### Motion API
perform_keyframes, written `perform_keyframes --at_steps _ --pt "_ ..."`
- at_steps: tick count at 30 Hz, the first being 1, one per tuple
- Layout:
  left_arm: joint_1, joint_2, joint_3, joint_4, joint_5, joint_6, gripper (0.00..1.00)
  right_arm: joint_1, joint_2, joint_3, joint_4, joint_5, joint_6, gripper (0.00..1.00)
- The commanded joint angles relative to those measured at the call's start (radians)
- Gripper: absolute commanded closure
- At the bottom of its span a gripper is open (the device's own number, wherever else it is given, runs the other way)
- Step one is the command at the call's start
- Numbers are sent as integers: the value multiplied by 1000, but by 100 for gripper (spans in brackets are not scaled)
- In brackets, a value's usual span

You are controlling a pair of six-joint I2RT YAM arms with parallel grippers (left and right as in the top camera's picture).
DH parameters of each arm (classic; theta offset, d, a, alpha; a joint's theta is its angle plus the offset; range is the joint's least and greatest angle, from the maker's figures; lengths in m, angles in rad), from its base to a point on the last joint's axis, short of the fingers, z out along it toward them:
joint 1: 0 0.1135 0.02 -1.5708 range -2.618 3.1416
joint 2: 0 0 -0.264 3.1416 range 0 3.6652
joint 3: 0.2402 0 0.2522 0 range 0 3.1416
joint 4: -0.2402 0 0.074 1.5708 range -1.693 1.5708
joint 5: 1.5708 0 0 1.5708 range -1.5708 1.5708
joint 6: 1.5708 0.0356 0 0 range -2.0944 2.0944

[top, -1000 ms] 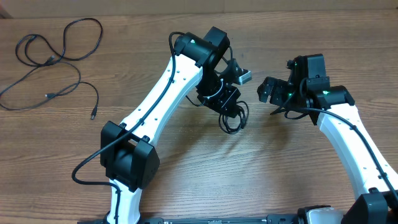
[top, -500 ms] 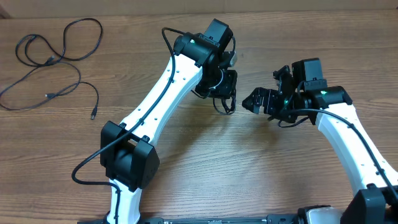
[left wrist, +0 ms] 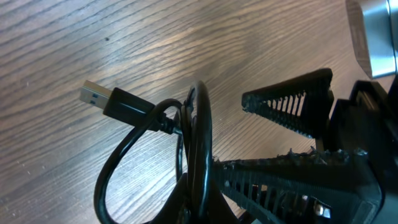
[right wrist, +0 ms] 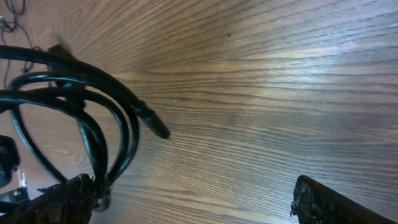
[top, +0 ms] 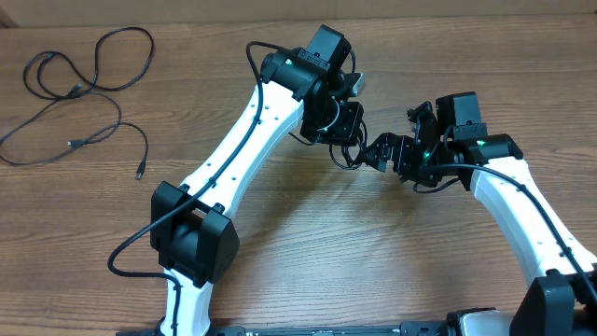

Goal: Untangle cables

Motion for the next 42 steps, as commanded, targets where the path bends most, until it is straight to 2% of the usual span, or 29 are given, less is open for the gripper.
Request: perform_keyframes --at_steps 1,7,9,12,14,21,26,35,39,42 --pt "-4 -12 -3 5 134 163 96 -4 8 -10 18 -34 0 0" --pt "-5 -12 -3 5 164 194 96 -4 8 -10 14 -29 0 0" --pt "-5 -12 -3 5 150 184 96 -4 8 -10 7 33 3 2" --pt "-4 -12 -3 -11 -80 -2 96 -4 8 -10 -9 203 97 4" --pt "-4 -12 -3 -22 -172 -74 96 -4 8 -10 -11 243 127 5" --pt "-5 -11 -3 -21 -211 -110 96 -4 8 -10 1 274 166 5" --pt "-11 -11 -3 -21 -200 -109 83 -4 8 -10 14 262 216 5" --pt "-20 -11 -3 -21 -204 -109 79 -4 8 -10 25 290 249 6" --pt "-20 -10 -3 -23 -204 -105 59 -4 9 -10 15 385 246 6" --pt "-20 -4 -3 -23 -209 -105 51 -4 25 -10 -6 398 245 11"
